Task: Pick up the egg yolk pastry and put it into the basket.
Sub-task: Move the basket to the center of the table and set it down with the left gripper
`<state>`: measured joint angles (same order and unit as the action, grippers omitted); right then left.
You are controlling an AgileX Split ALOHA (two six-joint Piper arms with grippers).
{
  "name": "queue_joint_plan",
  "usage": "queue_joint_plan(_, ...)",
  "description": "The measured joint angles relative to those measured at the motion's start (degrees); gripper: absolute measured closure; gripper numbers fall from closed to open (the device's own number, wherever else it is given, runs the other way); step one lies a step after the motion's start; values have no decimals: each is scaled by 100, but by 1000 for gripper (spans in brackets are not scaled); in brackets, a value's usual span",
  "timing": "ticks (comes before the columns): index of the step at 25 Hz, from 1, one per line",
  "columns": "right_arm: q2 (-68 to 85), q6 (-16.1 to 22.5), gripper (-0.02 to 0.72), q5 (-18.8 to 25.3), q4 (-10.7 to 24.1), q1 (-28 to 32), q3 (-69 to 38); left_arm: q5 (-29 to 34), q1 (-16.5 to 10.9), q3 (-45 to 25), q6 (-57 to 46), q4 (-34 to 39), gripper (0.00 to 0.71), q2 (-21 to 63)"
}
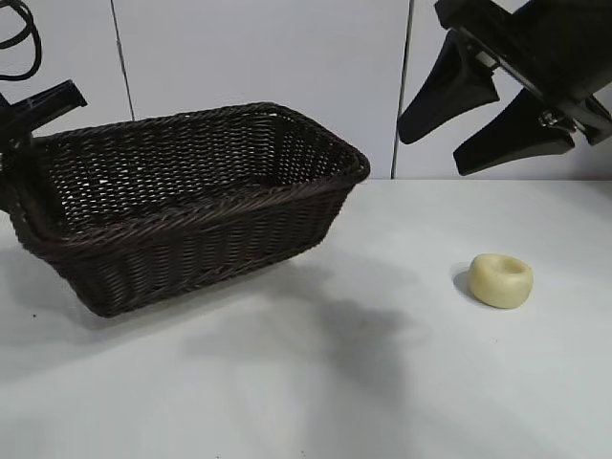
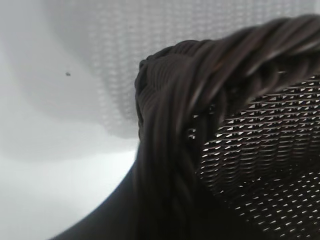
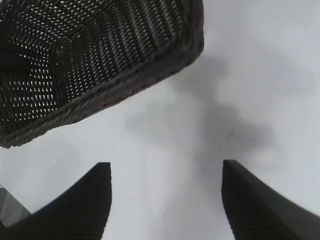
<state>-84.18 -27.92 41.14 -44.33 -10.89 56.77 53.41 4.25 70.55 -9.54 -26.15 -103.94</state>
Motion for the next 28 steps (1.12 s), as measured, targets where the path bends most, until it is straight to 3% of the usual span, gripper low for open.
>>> queue_joint_plan(9,0,0,241,86,0,0,0,850,49,914,1401,24,611,-479)
queue_joint_plan(13,0,0,241,92,0,0,0,1079,282,1176,1799,60,611,-589)
queue_joint_plan(17,0,0,241,92,0,0,0,1118,515,1236,1997,38,611,-629)
queue_joint_plan(28,0,0,241,133,0,0,0,928,532,1254,2004,88,611,-1031)
